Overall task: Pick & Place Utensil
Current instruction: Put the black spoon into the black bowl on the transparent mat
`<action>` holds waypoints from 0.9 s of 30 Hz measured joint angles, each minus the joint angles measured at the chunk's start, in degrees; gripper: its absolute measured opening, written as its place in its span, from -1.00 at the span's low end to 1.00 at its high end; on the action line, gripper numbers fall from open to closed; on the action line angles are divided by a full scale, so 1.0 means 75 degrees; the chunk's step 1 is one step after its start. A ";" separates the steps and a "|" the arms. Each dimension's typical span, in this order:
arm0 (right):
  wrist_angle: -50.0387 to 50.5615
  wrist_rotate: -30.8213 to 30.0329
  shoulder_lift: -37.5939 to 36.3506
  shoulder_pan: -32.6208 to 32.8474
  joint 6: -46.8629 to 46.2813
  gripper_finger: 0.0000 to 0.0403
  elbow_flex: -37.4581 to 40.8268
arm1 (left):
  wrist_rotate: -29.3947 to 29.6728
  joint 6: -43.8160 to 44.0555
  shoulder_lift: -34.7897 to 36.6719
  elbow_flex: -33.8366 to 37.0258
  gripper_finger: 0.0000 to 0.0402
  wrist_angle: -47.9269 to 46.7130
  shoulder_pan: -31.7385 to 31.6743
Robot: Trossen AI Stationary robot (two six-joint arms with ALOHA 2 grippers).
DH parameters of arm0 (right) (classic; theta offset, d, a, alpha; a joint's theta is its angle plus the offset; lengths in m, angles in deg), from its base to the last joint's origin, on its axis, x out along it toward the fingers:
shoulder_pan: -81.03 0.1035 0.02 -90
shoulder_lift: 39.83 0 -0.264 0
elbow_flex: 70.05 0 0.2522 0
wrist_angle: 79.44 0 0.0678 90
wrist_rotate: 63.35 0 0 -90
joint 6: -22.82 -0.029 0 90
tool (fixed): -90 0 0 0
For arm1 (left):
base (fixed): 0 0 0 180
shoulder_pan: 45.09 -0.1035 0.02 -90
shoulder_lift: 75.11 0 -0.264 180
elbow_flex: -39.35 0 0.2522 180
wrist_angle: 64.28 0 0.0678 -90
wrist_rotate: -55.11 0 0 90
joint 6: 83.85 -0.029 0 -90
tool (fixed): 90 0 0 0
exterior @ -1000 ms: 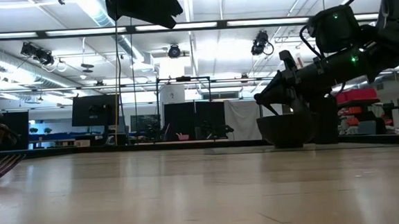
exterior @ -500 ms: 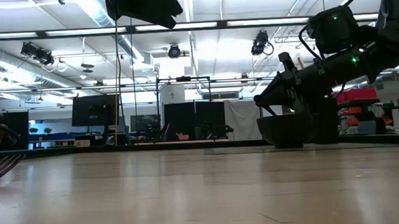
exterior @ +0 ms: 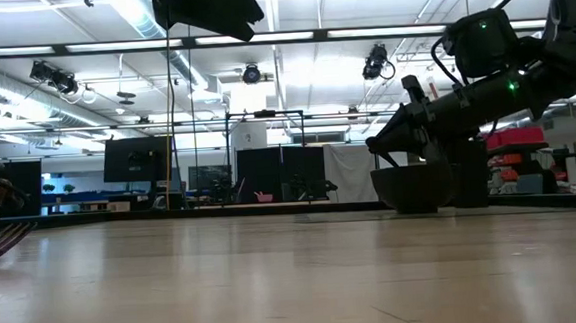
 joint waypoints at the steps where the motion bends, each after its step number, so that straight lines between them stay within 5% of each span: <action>1: -0.0003 -0.0002 0.0000 0.0000 0.0000 -0.89 0.0000 | 0.0000 0.0003 0.0000 0.0000 -0.12 0.0000 -0.0001; 27: 0.0157 0.0000 0.0000 0.0003 -0.0405 -0.88 0.0003 | 0.0000 0.0003 0.0000 0.0000 -0.12 0.0000 0.0001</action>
